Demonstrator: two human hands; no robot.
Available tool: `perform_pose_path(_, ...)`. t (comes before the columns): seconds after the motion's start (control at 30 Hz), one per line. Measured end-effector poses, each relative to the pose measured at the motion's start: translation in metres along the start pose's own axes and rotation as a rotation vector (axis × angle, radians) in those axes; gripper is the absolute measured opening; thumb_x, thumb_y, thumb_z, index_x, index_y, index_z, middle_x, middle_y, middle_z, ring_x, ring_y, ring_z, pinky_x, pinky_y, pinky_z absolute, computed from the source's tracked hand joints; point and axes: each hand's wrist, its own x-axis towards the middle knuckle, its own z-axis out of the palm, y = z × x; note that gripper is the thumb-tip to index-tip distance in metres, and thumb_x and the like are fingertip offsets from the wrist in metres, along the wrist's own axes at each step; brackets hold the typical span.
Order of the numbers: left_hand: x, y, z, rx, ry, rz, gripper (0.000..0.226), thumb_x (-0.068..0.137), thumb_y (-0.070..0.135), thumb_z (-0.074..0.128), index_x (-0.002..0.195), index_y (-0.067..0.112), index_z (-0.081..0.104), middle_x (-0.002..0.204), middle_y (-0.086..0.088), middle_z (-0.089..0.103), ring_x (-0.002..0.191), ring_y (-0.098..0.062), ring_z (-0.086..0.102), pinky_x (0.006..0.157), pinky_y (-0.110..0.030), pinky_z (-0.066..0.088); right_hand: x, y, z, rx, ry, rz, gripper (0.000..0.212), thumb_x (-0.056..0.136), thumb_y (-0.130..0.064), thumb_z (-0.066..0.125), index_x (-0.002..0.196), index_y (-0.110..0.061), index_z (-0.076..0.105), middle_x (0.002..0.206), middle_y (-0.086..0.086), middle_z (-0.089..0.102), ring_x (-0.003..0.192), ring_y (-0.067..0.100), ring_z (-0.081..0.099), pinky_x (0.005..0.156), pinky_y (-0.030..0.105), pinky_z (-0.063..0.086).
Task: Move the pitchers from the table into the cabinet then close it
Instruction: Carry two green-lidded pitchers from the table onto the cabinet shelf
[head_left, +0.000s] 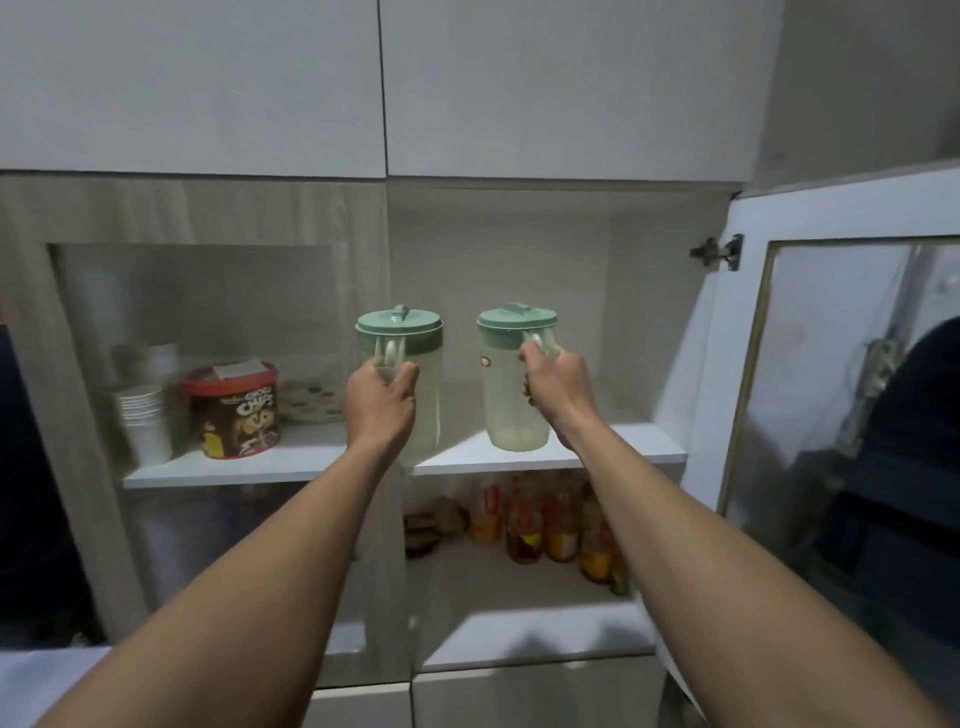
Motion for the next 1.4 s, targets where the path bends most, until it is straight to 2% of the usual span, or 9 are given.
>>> perform_pose_path(0.27,0.010,0.006,0.092,-0.088,-0.064,-0.036,0.018,0.086,0.023,0.055,0.071,0.014,0.059,0.062,-0.004,0.061,0.060,-0.025,0.057,0.056,-0.030,0.040,0.053,0.046,-0.053,-0.053,0.089,0.042,0.035,0.080,-0.038,0.056,0.079,-0.006,0.069,0.064,0.004,0.062,0.062,0.023,0.056,0.062,0.037,0.045)
perform_pose_path(0.47,0.045,-0.011,0.150,-0.045,-0.063,-0.035,0.021,0.084,0.030,0.056,0.077,0.012,0.064,0.073,-0.010,0.070,0.069,-0.030,0.065,0.063,-0.038,0.051,0.105,0.072,-0.059,-0.032,0.137,0.050,0.023,0.082,-0.034,0.058,0.072,-0.015,0.064,0.059,0.000,0.057,0.058,0.021,0.053,0.060,0.035,0.043)
perform_pose_path(0.57,0.068,-0.025,0.182,-0.065,-0.105,-0.021,0.022,0.082,0.031,0.055,0.073,0.012,0.061,0.068,-0.009,0.067,0.067,-0.031,0.063,0.063,-0.041,0.052,0.134,0.088,-0.058,-0.061,0.160,0.055,0.023,0.084,-0.031,0.058,0.065,-0.017,0.060,0.060,0.000,0.056,0.058,0.020,0.052,0.059,0.033,0.041)
perform_pose_path(0.8,0.124,-0.052,0.251,-0.111,-0.166,-0.045,0.025,0.078,0.036,0.055,0.073,0.013,0.061,0.061,-0.004,0.061,0.065,-0.029,0.063,0.060,-0.035,0.047,0.206,0.121,-0.051,-0.077,0.277,0.085,0.028,0.068,-0.045,0.057,0.062,-0.018,0.063,0.057,-0.003,0.060,0.061,0.024,0.057,0.064,0.042,0.049)
perform_pose_path(1.0,0.161,-0.083,0.318,-0.093,-0.162,-0.087,0.026,0.089,0.029,0.058,0.081,0.006,0.067,0.073,-0.012,0.067,0.071,-0.032,0.063,0.062,-0.031,0.041,0.265,0.164,-0.045,-0.138,0.314,0.089,0.022,0.083,-0.036,0.060,0.074,-0.017,0.067,0.069,0.001,0.066,0.065,0.022,0.061,0.062,0.032,0.046)
perform_pose_path(1.13,0.185,-0.106,0.364,-0.096,-0.210,-0.082,0.026,0.084,0.031,0.054,0.078,0.007,0.064,0.076,-0.015,0.066,0.073,-0.035,0.062,0.061,-0.029,0.038,0.311,0.202,-0.043,-0.129,0.304,0.090,0.017,0.088,-0.033,0.062,0.084,-0.017,0.069,0.078,0.003,0.068,0.068,0.019,0.061,0.059,0.028,0.042)
perform_pose_path(1.2,0.195,-0.114,0.383,-0.069,-0.229,-0.052,0.031,0.079,0.036,0.049,0.079,0.008,0.063,0.078,-0.016,0.067,0.074,-0.036,0.062,0.062,-0.031,0.042,0.332,0.219,-0.043,-0.114,0.303,0.097,0.014,0.089,-0.030,0.063,0.081,-0.019,0.067,0.077,0.003,0.068,0.067,0.019,0.060,0.058,0.028,0.042)
perform_pose_path(1.3,0.216,-0.129,0.423,-0.036,-0.185,-0.100,0.038,0.084,0.039,0.052,0.094,0.006,0.068,0.091,-0.016,0.071,0.084,-0.035,0.066,0.077,-0.041,0.055,0.376,0.254,-0.040,-0.161,0.260,0.106,0.025,0.091,-0.029,0.060,0.068,-0.021,0.058,0.066,0.000,0.060,0.058,0.018,0.052,0.054,0.027,0.035)
perform_pose_path(1.4,0.232,-0.147,0.463,-0.075,-0.161,-0.123,0.045,0.077,0.042,0.052,0.097,0.005,0.069,0.093,-0.017,0.072,0.087,-0.035,0.067,0.080,-0.047,0.056,0.413,0.285,-0.038,-0.175,0.255,0.109,0.030,0.093,-0.030,0.060,0.065,-0.021,0.056,0.065,-0.001,0.058,0.056,0.016,0.050,0.058,0.030,0.038)
